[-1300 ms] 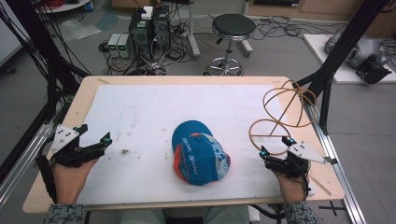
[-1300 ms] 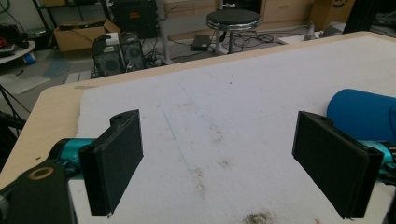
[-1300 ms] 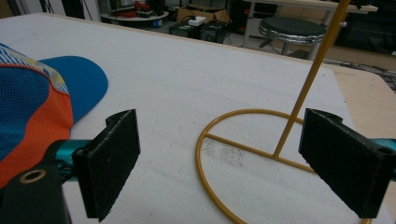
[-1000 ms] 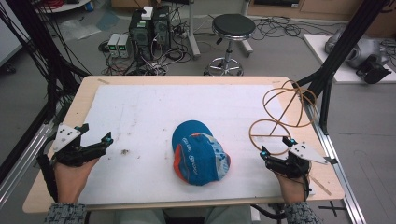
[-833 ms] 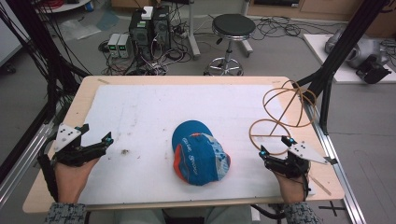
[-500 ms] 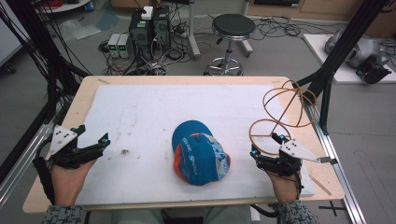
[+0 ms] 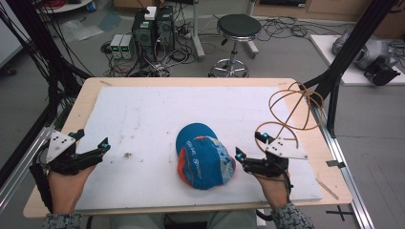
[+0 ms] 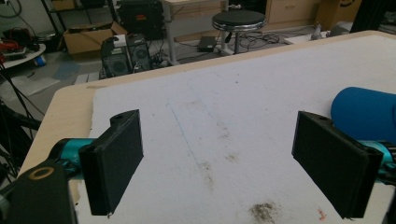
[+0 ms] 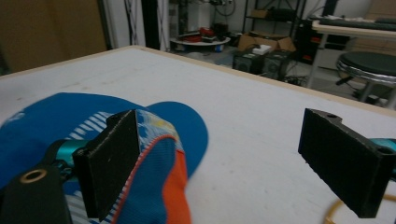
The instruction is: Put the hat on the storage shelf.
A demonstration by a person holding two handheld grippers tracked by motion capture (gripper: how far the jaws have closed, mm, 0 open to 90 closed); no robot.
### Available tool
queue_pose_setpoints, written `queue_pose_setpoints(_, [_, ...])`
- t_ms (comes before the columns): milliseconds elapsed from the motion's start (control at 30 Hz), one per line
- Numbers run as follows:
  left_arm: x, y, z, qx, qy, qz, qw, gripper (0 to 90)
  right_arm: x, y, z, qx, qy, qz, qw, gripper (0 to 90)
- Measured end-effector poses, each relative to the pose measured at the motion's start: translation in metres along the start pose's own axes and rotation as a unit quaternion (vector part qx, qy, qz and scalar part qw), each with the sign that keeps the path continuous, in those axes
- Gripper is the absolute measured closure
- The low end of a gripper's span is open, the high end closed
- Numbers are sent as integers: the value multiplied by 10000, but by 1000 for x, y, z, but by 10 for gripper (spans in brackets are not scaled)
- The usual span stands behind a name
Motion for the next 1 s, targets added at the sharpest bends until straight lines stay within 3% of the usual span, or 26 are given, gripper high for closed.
queue_pose_setpoints(67, [0, 0, -1, -2, -2, -10, 10000, 166, -2, 2, 5, 15, 63, -11, 10000, 121])
queue_pose_setpoints(100, [0, -1, -1, -7, -14, 3, 10000, 166, -7, 6, 14, 87, 241, -59, 9997, 139])
queue_pose_setpoints(267, [1, -2, -1, -15, -11, 22, 10000, 166, -14, 11, 32, 69, 572, -98, 9983, 147])
queue_pose_setpoints(300, [1, -2, -1, -17, -8, 24, 10000, 167, -16, 13, 41, 99, 743, -111, 9971, 147])
queue_pose_setpoints(333, [1, -2, -1, -17, -8, 24, 10000, 167, -16, 13, 41, 99, 743, -111, 9971, 147])
queue_pose_setpoints(367, [1, -2, -1, -16, -9, 21, 10000, 167, -18, 15, 49, 144, 927, -113, 9955, 148])
queue_pose_setpoints(433, [1, -2, -1, -10, -19, 18, 10000, 167, -20, 15, 56, 220, 1054, -92, 9941, 158])
queue_pose_setpoints(733, [-2, -3, -8, -52, -130, 18, 9999, 169, -26, 9, 68, 372, 1292, 128, 9908, 260])
queue_pose_setpoints(1000, [-4, -4, -10, -49, -147, 36, 9999, 170, -33, 5, 75, 468, 1511, 306, 9869, 405])
Point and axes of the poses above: each handheld gripper's, and its own axes: x roughly backward along the jaws, y roughly out of its top, z roughly to its left, the point moved 9 cm from there along -x, roughly forward along the jaws, and after that the axes turned 8 degrees about x, right-handed, at the moved point
